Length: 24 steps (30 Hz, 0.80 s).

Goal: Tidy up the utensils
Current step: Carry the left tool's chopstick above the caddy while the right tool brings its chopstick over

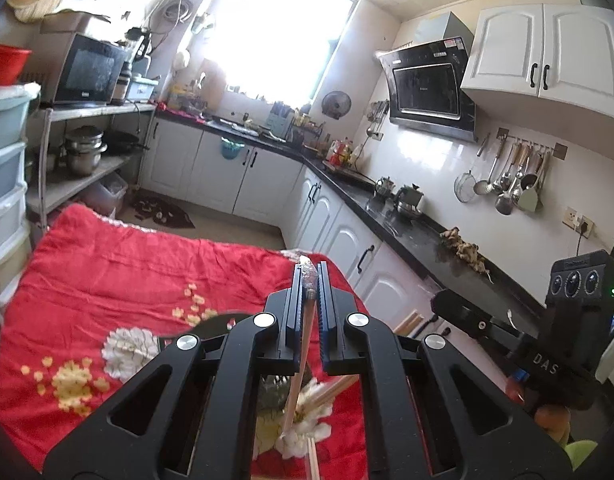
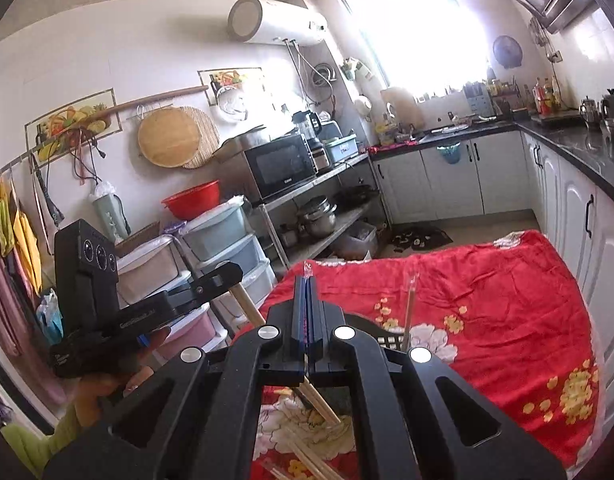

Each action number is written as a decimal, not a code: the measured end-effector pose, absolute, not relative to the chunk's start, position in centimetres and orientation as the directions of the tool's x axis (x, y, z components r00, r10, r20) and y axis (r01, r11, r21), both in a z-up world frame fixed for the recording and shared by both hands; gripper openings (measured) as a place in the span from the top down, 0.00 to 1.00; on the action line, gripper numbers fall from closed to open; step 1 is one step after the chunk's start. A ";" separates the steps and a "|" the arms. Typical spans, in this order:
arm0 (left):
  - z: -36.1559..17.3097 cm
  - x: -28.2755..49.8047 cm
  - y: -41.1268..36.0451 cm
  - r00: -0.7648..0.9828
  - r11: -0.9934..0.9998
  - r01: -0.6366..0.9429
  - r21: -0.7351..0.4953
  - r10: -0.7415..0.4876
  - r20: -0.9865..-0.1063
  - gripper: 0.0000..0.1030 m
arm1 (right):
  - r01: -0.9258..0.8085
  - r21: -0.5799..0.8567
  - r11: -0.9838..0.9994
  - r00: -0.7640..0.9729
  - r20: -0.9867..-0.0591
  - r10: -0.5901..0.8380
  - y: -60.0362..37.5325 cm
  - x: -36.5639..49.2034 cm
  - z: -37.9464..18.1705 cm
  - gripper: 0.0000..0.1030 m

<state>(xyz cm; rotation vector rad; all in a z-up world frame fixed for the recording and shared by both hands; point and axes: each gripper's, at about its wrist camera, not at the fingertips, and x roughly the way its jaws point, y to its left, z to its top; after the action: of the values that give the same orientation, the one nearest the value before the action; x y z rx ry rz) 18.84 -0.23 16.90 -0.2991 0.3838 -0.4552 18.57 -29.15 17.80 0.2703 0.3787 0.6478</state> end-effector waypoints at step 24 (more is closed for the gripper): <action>20.1 22.0 -0.4 0.919 0.917 0.282 -0.282 -0.342 -0.195 0.97 | -0.565 0.350 0.747 0.758 -0.138 0.638 -28.0 22.6 22.4 0.99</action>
<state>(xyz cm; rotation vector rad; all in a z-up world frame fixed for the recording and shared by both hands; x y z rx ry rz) 21.96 -0.38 20.12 -0.2523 0.2440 -0.3244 22.65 -27.97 22.45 0.2977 0.2568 0.6658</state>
